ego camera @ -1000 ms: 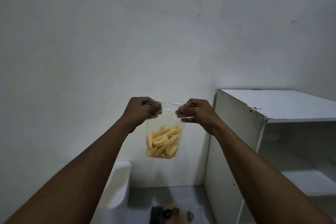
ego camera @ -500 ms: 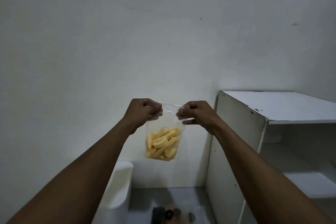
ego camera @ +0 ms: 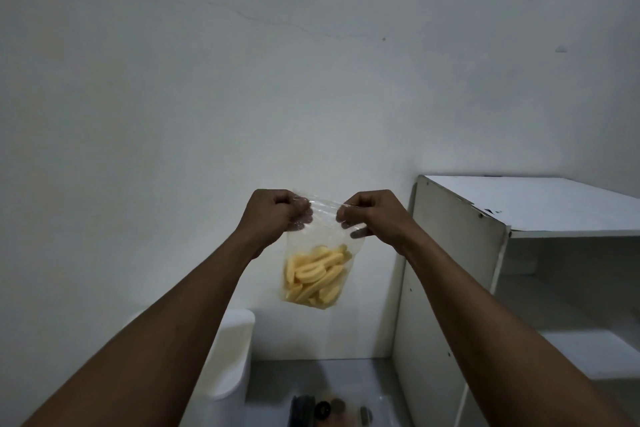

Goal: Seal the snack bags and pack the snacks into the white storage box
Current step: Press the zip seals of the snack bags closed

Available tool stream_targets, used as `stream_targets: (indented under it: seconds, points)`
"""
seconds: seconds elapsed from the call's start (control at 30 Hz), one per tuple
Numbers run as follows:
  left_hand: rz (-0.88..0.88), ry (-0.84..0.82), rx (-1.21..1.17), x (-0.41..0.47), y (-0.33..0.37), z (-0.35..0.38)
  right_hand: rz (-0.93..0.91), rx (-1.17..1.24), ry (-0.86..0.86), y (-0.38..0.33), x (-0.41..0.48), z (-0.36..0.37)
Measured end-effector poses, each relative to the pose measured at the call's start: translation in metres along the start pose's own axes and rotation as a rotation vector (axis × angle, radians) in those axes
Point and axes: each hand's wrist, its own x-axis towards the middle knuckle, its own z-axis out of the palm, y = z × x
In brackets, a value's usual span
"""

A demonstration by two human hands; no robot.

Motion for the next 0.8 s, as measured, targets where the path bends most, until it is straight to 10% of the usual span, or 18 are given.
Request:
stream_targets:
  seconds: [0.8]
  points:
    - [-0.008,-0.031,-0.024,-0.006,-0.011,0.002,-0.091,-0.303,-0.047,-0.005,0.015,0.015]
